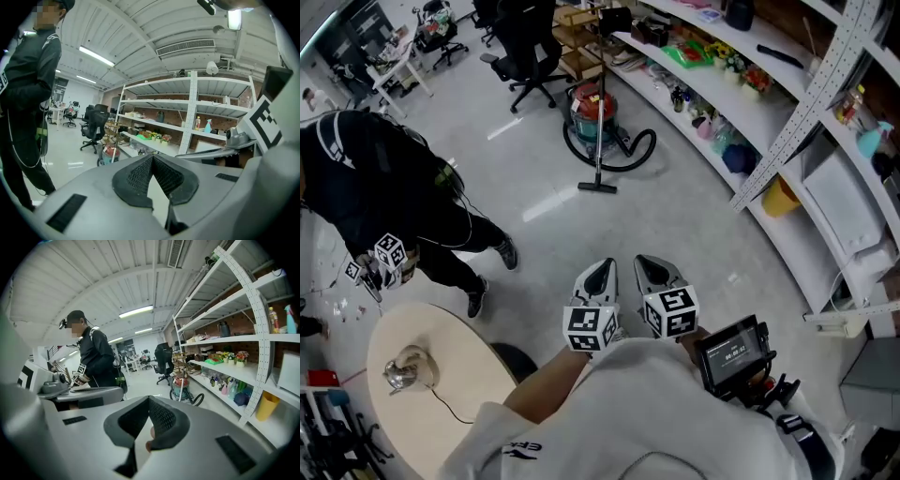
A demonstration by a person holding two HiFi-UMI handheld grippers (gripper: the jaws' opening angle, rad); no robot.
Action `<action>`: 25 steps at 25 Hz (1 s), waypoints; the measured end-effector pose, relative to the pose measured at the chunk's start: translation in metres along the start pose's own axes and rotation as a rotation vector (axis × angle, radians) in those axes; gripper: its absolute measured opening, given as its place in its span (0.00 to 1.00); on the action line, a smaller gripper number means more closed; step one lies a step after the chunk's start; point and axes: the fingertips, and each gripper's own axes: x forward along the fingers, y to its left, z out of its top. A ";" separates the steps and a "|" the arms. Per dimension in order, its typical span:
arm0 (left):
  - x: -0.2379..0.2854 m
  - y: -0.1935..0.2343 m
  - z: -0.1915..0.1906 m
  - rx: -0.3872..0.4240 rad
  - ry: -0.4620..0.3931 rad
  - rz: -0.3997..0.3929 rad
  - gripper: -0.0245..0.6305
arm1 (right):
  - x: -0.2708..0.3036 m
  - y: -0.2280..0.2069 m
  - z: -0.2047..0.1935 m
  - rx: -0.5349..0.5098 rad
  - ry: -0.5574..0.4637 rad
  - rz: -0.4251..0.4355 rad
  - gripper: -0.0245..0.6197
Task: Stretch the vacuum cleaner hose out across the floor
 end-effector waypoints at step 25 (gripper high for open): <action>0.176 0.094 0.062 -0.009 -0.002 0.139 0.04 | 0.153 -0.119 0.098 -0.018 0.010 0.053 0.03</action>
